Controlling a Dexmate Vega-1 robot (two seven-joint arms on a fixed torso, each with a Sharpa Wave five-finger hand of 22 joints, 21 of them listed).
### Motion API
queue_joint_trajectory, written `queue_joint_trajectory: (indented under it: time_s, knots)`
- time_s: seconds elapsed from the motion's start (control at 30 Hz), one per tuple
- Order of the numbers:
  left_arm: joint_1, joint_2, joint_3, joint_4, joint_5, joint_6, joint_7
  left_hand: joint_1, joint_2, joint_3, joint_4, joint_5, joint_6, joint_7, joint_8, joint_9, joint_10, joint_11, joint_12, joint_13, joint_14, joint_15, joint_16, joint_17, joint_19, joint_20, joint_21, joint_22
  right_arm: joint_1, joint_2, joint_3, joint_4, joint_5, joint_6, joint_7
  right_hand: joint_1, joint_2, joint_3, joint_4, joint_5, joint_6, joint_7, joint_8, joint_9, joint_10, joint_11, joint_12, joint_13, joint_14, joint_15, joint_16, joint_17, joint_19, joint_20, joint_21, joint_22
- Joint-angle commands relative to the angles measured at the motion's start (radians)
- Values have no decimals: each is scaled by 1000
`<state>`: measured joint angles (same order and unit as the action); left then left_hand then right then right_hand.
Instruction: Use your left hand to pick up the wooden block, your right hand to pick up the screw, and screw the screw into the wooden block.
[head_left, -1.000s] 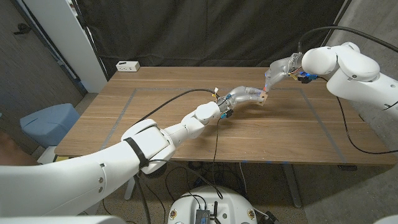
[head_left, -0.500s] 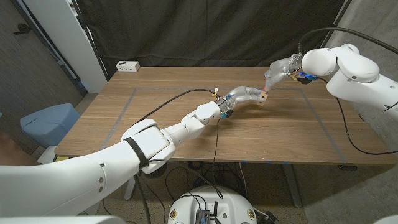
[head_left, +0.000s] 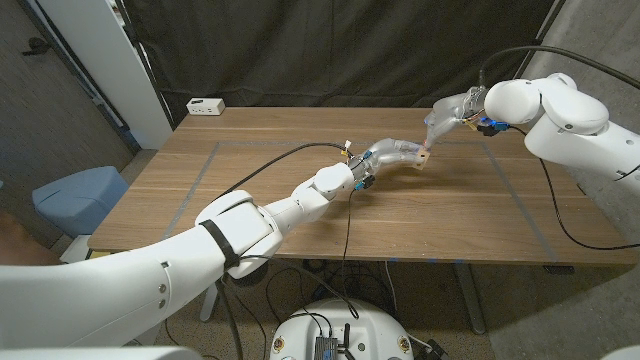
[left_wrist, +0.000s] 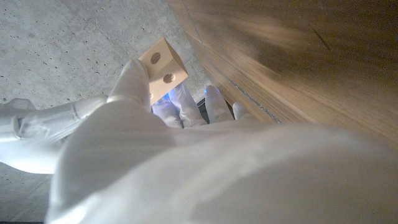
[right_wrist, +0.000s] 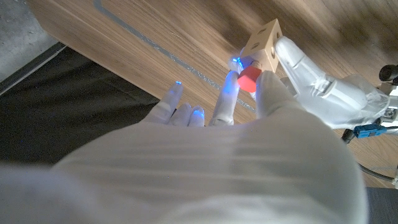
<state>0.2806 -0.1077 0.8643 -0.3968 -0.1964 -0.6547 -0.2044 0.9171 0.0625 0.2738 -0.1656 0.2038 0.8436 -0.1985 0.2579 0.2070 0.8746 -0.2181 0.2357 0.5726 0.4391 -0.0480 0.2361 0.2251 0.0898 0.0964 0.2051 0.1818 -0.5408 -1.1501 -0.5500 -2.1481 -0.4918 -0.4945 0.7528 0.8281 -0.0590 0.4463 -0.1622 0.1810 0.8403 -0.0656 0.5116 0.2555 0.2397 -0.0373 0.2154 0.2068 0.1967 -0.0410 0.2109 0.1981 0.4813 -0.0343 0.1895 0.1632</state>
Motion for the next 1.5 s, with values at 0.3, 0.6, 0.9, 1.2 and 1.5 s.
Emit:
queue_joint_trajectory:
  time_s: [0.3, 0.6, 0.9, 1.2, 1.5]
  knots:
    - [-4, 0, 0, 3, -4, 4, -3, -2, 25, 22, 17, 4, 49, 17, 5, 3, 7, 1, 6, 3, 6, -88, -5, 4, 6, 1, 1, 2, 3, 16, -14, 2, -35, -12, -17, -14, 18, -5, 17, -4, 65, 4, 30, 2, 49, 0, 13, 2, 24, -38, 13, 5, 19, -7, 4, 3]
    - [-3, 2, -1, 3, -6, 7, -7, -2, 26, 23, 17, 5, 48, 18, 5, 3, 7, 2, 6, 2, 6, -88, -6, 4, 6, 2, 1, 2, 8, 29, -27, 6, -62, -25, -9, -38, 27, -14, 27, -5, 103, 13, 43, -5, 74, -3, 16, 1, 40, -40, 17, 6, 32, -10, 5, 3]
    - [-6, 0, 0, 7, -8, 14, -10, 0, 29, 25, 17, 6, 47, 16, 4, 3, 8, 2, 6, 2, 5, -86, -6, 4, 7, 3, 2, 2, 16, 41, -41, 10, -93, -43, 9, -63, 34, -24, 36, -5, 134, 16, 51, -12, 98, 0, 19, 0, 51, -41, 20, 7, 39, -9, 4, 3]
    - [-11, -2, 3, 11, -8, 26, -9, 1, 29, 27, 16, 6, 47, 17, 4, 3, 7, 2, 6, 3, 5, -85, -7, 4, 8, 4, 2, 2, 15, 47, -42, 17, -95, -42, 13, -84, 38, -31, 43, -5, 155, 20, 56, -17, 105, 1, 17, 0, 57, -41, 21, 8, 43, -9, 3, 3]
    - [-15, -4, 5, 14, -11, 39, -9, 0, 29, 27, 17, 7, 48, 18, 5, 3, 8, 2, 6, 2, 6, -85, -7, 3, 8, 3, 2, 2, 8, 55, -40, 22, -93, -44, -2, -111, 46, -41, 50, -5, 205, 20, 68, -26, 126, -13, 18, -1, 68, -45, 22, 7, 49, -6, 3, 4]
